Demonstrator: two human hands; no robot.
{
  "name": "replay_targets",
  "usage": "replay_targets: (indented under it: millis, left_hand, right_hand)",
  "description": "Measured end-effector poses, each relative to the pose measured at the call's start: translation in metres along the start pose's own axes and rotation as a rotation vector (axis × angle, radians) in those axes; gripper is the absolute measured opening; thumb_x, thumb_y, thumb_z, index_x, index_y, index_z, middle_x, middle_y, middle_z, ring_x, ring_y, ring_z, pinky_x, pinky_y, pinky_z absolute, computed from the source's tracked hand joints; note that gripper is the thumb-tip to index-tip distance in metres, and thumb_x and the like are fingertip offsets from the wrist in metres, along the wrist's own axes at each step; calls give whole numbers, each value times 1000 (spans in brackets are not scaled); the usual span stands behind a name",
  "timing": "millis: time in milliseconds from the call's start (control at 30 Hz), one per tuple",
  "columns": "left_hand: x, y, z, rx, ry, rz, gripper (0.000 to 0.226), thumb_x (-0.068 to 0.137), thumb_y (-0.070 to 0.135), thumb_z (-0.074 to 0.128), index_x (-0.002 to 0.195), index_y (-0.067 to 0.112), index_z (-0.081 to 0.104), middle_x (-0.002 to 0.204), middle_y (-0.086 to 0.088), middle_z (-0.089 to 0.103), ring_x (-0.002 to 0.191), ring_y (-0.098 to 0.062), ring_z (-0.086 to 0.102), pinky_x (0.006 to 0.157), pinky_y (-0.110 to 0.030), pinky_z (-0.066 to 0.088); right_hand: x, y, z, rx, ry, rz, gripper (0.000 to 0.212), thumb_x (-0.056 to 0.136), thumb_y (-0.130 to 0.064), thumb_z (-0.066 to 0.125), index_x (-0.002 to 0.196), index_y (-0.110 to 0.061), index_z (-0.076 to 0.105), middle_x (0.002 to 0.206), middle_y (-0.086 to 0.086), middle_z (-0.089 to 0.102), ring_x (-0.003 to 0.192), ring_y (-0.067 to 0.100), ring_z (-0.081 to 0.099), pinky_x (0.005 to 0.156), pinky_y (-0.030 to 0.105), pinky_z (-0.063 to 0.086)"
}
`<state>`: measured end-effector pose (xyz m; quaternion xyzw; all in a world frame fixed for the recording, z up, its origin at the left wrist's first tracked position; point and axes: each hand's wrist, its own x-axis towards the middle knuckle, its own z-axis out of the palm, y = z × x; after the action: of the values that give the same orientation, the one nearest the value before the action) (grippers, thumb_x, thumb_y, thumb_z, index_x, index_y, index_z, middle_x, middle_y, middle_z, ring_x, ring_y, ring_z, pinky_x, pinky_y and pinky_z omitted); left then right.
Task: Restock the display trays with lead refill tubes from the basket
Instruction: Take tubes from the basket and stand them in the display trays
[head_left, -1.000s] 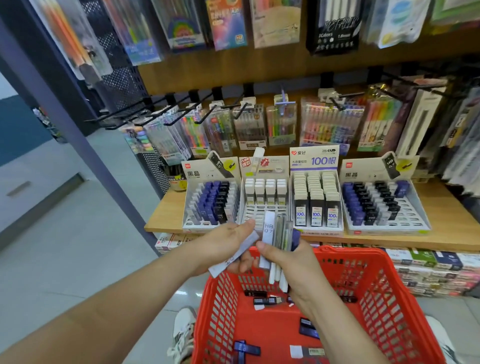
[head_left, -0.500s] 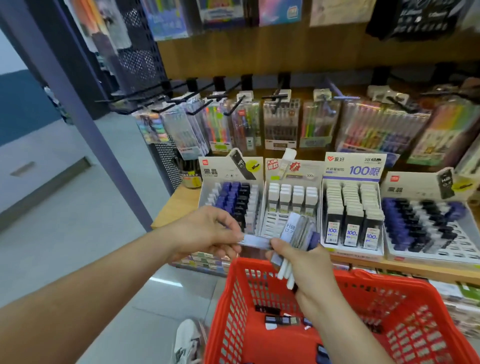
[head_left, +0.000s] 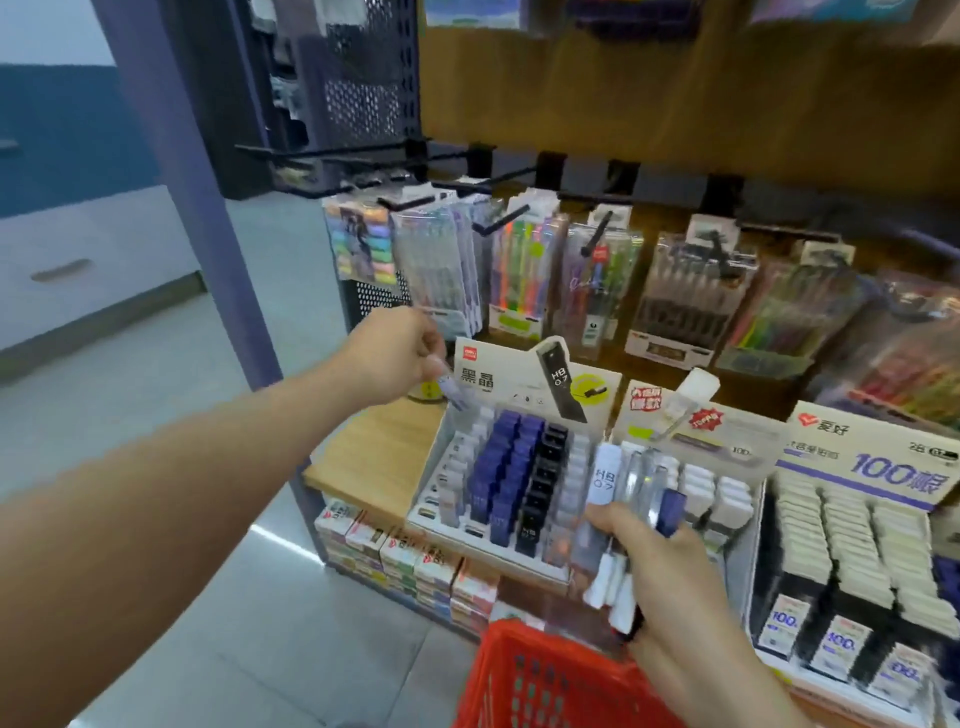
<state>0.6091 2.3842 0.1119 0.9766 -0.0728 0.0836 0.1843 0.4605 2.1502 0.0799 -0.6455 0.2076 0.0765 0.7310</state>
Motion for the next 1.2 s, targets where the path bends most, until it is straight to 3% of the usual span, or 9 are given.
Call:
replay_targets:
  millis: [100, 300, 400, 500, 600, 800, 867, 1033, 1200]
  left_hand:
    - [10, -3, 27, 101, -19, 75, 4, 81, 19, 69, 84, 20, 72, 87, -1, 71, 86, -21, 64, 70, -26, 45]
    - [10, -12, 63, 98, -113, 111, 16, 88, 15, 59, 96, 19, 73, 97, 0, 72, 92, -21, 63, 83, -33, 51]
    - [11, -13, 67, 53, -115, 95, 18, 88, 14, 61, 96, 22, 74, 99, 3, 72, 94, -18, 63, 82, -26, 49]
    - [14, -13, 65, 77, -123, 121, 19, 89, 15, 62, 102, 20, 74, 106, 2, 71, 101, -18, 62, 85, -24, 46]
    - [15, -13, 65, 159, -130, 168, 22, 92, 18, 58, 109, 19, 72, 112, -1, 70, 106, -22, 61, 92, -32, 48]
    - [16, -14, 74, 294, -217, 196, 36, 85, 0, 53, 106, 26, 67, 109, 0, 68, 98, -25, 63, 83, -39, 53]
    - [16, -12, 79, 242, -203, 157, 43, 81, -6, 49, 103, 28, 63, 105, 0, 67, 95, -25, 62, 80, -39, 54]
    - [16, -4, 84, 64, -120, 60, 27, 94, 6, 50, 113, 16, 66, 114, -4, 66, 105, -21, 58, 91, -31, 47]
    - [12, -4, 88, 35, -79, 1, 23, 94, 14, 56, 111, 20, 69, 117, 1, 66, 111, -20, 58, 97, -33, 45]
  right_hand:
    - [11, -1, 5, -16, -20, 17, 14, 86, -11, 68, 89, 0, 59, 46, 3, 62, 49, 31, 53, 54, 38, 44]
    - [32, 14, 15, 21, -85, 47, 13, 88, -7, 66, 92, 6, 67, 66, 22, 69, 48, 31, 61, 60, 42, 41]
    - [41, 20, 13, 42, -86, 53, 12, 87, -6, 67, 82, 5, 70, 73, 21, 72, 55, 30, 70, 58, 36, 48]
    - [46, 23, 13, 87, -90, 53, 9, 84, -5, 69, 88, 3, 69, 78, 19, 74, 60, 30, 72, 48, 32, 53]
    - [51, 28, 12, 113, -86, 21, 15, 80, -6, 71, 93, 1, 68, 81, 20, 74, 61, 31, 72, 58, 37, 55]
    - [53, 29, 10, 128, -93, -11, 15, 77, -4, 70, 91, 1, 69, 77, 21, 73, 55, 28, 70, 46, 29, 54]
    - [52, 28, 10, 112, -94, -30, 15, 74, -7, 71, 88, -2, 70, 76, 20, 73, 56, 28, 70, 52, 35, 55]
    - [47, 23, 12, 88, -80, -40, 31, 63, -16, 74, 93, -8, 69, 71, 21, 72, 63, 39, 66, 73, 55, 47]
    - [45, 20, 13, 90, -92, -64, 33, 62, -15, 75, 95, -10, 71, 75, 19, 74, 68, 42, 64, 77, 50, 48]
